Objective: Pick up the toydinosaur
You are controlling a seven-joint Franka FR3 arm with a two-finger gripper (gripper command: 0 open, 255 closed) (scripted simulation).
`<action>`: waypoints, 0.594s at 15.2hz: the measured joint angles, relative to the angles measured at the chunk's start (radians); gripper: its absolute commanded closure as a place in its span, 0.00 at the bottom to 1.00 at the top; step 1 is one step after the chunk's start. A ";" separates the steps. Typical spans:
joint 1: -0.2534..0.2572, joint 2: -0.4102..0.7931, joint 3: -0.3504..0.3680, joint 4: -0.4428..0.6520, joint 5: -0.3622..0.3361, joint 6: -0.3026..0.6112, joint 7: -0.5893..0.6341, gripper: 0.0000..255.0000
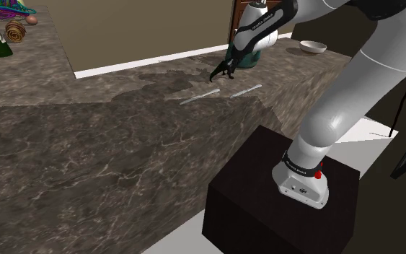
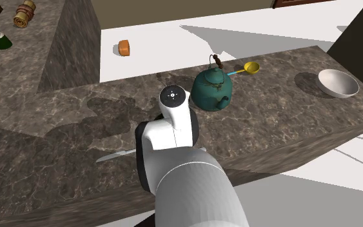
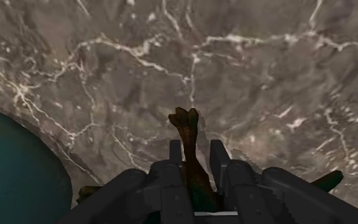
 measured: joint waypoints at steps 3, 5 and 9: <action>0.000 0.000 0.000 0.000 0.000 0.000 0.000 1.00; -0.001 -0.009 0.001 0.009 -0.001 -0.020 -0.001 1.00; -0.002 -0.040 0.007 0.034 -0.007 -0.076 0.003 1.00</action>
